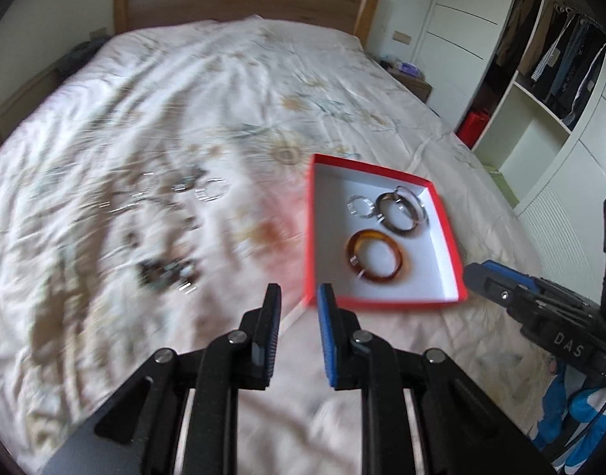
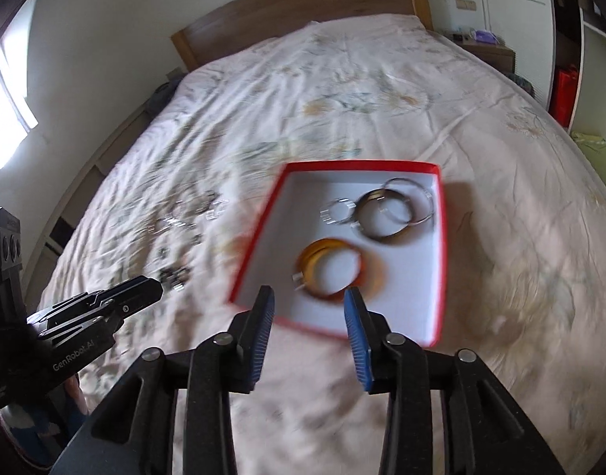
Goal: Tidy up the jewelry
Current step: 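Withdraw both open tools from the red box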
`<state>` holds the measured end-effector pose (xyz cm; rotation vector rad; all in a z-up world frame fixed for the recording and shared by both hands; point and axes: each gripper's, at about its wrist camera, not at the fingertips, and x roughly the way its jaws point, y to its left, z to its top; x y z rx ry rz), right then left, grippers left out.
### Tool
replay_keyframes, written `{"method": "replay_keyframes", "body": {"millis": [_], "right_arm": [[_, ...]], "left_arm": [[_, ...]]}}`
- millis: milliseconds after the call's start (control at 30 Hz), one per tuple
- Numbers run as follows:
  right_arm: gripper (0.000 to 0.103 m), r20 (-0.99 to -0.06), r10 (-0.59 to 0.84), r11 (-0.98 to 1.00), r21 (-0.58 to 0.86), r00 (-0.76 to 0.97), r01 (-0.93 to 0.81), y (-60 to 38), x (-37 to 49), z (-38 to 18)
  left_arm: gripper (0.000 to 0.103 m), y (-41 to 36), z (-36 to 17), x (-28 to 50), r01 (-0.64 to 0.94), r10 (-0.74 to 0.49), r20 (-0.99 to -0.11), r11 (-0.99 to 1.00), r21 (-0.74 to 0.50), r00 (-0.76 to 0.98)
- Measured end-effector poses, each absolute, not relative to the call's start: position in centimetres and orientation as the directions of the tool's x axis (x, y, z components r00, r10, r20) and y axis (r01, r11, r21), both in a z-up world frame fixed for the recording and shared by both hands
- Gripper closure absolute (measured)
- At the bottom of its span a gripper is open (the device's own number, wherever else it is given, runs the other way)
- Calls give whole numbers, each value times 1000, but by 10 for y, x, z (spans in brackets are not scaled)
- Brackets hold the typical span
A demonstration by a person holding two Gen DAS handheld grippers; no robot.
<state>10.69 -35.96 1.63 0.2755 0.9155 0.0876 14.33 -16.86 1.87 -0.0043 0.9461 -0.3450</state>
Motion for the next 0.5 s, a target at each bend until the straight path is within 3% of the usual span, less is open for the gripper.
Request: {"method": "replay_keyframes", "body": {"millis": [200,300,500], "right_arm": [[61,-742,201,961,275,640,17,-310,55,36],[61,-732,193,963,267,653,16,-291,35,43],[60,-702,166,970,242,692,12,-256,0,63]], "left_arm": [[84,-123,41,82,227,-168,-771,973,-32,615],[73,-100,52,60,188,-130,-744,982,-7,655],[71,-66,77,18,149,-106,-672,989,6,732]]}}
